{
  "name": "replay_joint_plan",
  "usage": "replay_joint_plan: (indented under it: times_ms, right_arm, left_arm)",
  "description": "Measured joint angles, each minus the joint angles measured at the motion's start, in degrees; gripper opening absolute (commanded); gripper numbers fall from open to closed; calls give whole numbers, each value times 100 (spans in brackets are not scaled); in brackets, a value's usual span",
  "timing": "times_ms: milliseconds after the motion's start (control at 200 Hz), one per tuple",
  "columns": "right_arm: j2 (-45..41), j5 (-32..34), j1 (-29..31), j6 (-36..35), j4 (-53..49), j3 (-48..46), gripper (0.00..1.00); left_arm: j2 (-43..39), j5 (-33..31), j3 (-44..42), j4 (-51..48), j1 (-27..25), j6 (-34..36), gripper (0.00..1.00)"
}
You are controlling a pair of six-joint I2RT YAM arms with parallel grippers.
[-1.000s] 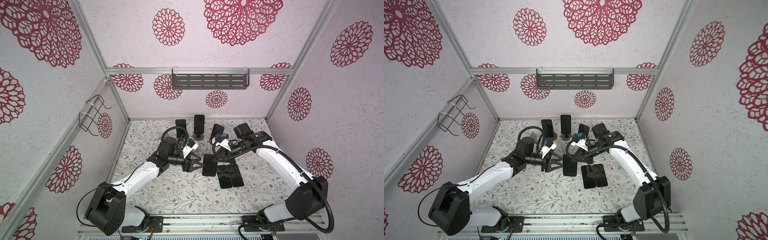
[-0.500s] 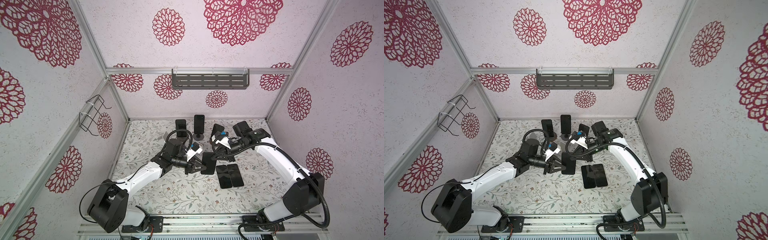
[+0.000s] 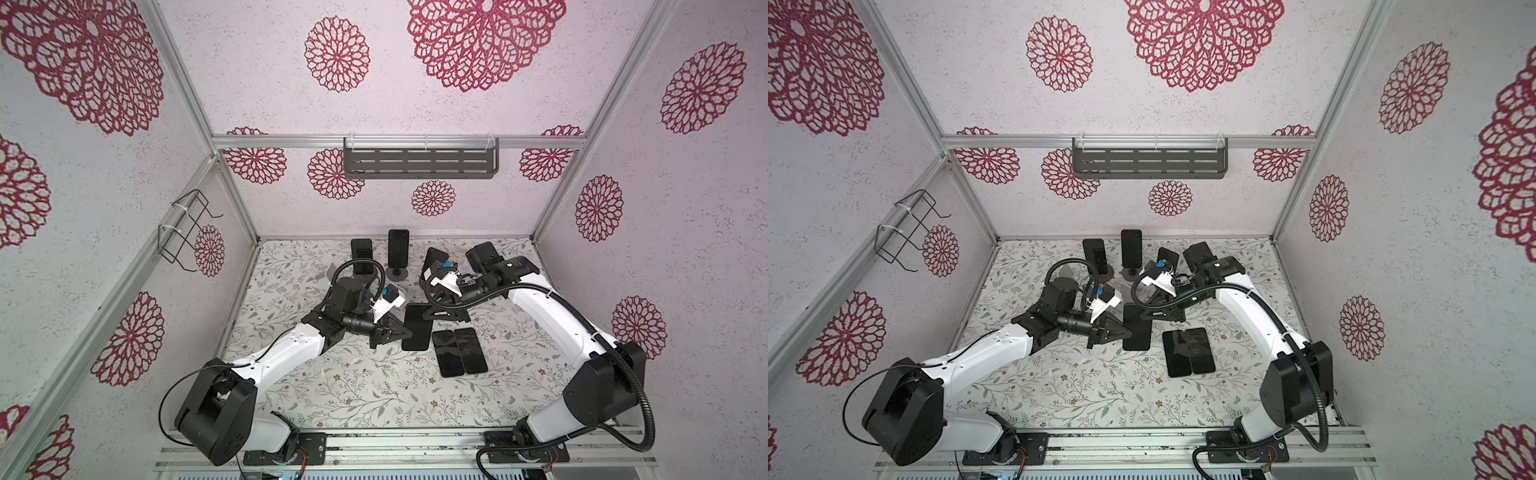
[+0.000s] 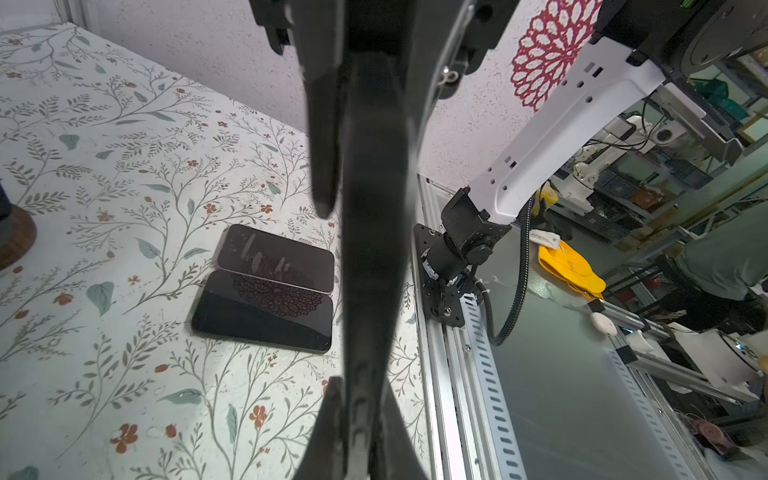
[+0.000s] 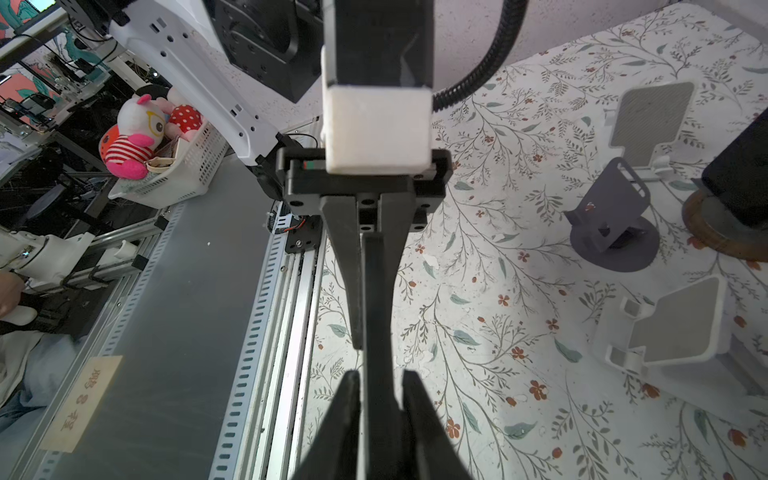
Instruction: Remove the phone from the phone stand
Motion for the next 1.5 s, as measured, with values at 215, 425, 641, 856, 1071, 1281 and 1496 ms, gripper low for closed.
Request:
replay_joint_plan:
  times_ms: [215,425,641,856,1071,1281,1496]
  right_arm:
    - [20,-39,-199,107,321,0,69]
    - [-2,120,-380,542,785,-177,78]
    - [-485,870,-634,2135,1961,-940,81]
    - [-1158,2378,-866,3657,2787,-1626,73]
    - [-1528,4470,-872,4784,2317,-1781,55]
    - [-1565,5851,-866,5517,1661,-2562,36]
    - [-1543,6511,-866,6146,1434,-3213,9]
  left_arm:
    - [0,-44,0,-81,-11,-24,0]
    - [0,-118,0,-107,-11,-31,0]
    - [164,-555,68,-168,-9,-308,0]
    - [409,-962,212,-295,-85,-702,0]
    - [413,-1351,551,-861,-269,-1167,0]
    - [470,-1665,815,-1180,-319,-1794,0]
    - [664,-2013,984,-1397,-487,-2682,0]
